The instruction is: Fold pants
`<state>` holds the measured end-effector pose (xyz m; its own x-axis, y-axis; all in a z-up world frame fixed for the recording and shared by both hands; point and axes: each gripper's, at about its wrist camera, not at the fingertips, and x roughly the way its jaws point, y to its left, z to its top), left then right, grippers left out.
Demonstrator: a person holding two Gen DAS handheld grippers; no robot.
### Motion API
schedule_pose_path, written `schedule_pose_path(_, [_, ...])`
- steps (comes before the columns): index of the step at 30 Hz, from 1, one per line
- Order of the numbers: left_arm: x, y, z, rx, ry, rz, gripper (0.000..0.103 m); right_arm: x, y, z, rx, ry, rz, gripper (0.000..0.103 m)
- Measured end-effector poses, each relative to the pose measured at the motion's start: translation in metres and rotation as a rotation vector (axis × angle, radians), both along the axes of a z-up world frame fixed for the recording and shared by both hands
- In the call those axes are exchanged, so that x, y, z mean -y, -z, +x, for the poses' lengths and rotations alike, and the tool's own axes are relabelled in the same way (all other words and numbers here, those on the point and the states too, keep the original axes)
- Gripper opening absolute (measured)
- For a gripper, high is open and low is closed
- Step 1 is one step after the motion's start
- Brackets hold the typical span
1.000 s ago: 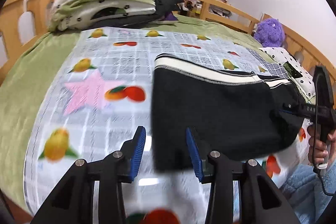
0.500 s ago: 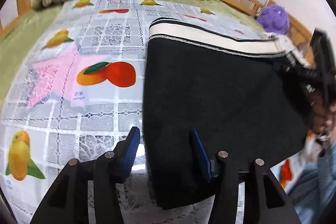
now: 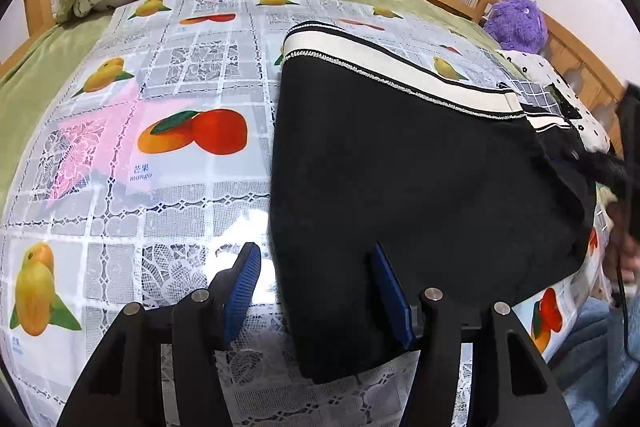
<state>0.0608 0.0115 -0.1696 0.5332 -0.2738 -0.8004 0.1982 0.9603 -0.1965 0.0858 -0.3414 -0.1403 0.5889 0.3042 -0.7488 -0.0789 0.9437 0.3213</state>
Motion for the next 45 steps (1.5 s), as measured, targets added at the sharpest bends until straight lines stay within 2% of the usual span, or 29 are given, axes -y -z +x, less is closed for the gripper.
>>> schedule_pose_path(2, [-0.003, -0.002, 0.0, -0.011, -0.009, -0.02, 0.056, -0.007, 0.014, -0.013, -0.023, -0.024, -0.013, 0.03])
schedule_pose_path(4, [-0.007, -0.002, 0.0, -0.019, -0.026, -0.054, 0.056, -0.021, 0.041, -0.015, -0.079, -0.033, -0.085, 0.033])
schedule_pose_path(6, [-0.007, -0.004, 0.001, -0.014, -0.037, -0.055, 0.056, -0.031, 0.045, -0.023, 0.015, -0.059, -0.173, 0.033])
schedule_pose_path(7, [-0.005, -0.005, 0.001, -0.006, -0.037, -0.046, 0.056, -0.031, 0.045, -0.022, 0.008, -0.064, -0.185, 0.033])
schedule_pose_path(10, [0.0, -0.012, 0.0, 0.007, -0.05, -0.034, 0.056, -0.011, 0.03, -0.028, -0.018, -0.026, -0.096, 0.033])
schedule_pose_path(12, [0.001, -0.022, -0.003, 0.028, -0.047, -0.055, 0.056, 0.01, 0.015, -0.042, 0.028, 0.016, -0.084, 0.035])
schedule_pose_path(15, [0.001, -0.035, -0.001, 0.069, -0.056, -0.046, 0.056, 0.058, -0.009, -0.08, 0.116, 0.215, -0.103, 0.054])
schedule_pose_path(16, [0.001, -0.038, 0.003, 0.076, -0.055, -0.045, 0.056, 0.08, -0.012, -0.093, 0.115, 0.286, -0.095, 0.055])
schedule_pose_path(20, [0.005, -0.037, 0.026, 0.068, -0.038, -0.074, 0.055, 0.137, 0.008, -0.119, 0.031, 0.435, -0.024, 0.055])
schedule_pose_path(23, [0.006, -0.026, 0.045, 0.043, -0.056, -0.089, 0.055, 0.156, 0.037, -0.119, -0.041, 0.474, 0.059, 0.055])
schedule_pose_path(27, [0.0, -0.005, 0.074, -0.019, -0.061, -0.115, 0.054, 0.165, 0.044, -0.112, 0.019, 0.477, 0.151, 0.055])
schedule_pose_path(31, [0.0, 0.005, 0.097, -0.079, 0.029, -0.172, 0.053, 0.169, 0.053, -0.082, 0.013, 0.476, 0.23, 0.055])
schedule_pose_path(34, [0.003, 0.008, 0.109, -0.112, 0.034, -0.2, 0.052, 0.163, 0.051, -0.065, 0.016, 0.492, 0.207, 0.047])
schedule_pose_path(35, [0.004, 0.008, 0.112, -0.116, 0.032, -0.195, 0.044, 0.16, 0.052, -0.059, 0.003, 0.515, 0.183, 0.031])
schedule_pose_path(36, [0.005, 0.007, 0.114, -0.119, 0.035, -0.193, 0.029, 0.157, 0.052, -0.051, -0.004, 0.522, 0.169, 0.024])
schedule_pose_path(38, [0.002, 0.003, 0.114, -0.115, 0.035, -0.219, 0.011, 0.156, 0.05, -0.051, 0.002, 0.542, 0.173, 0.016])
schedule_pose_path(42, [-0.018, -0.028, 0.107, -0.065, 0.037, -0.291, 0.01, 0.138, 0.026, -0.054, 0.035, 0.56, 0.128, 0.013])
schedule_pose_path(45, [-0.048, -0.061, 0.097, -0.01, 0.023, -0.301, 0.01, 0.113, 0.002, -0.053, 0.062, 0.503, 0.146, 0.013])
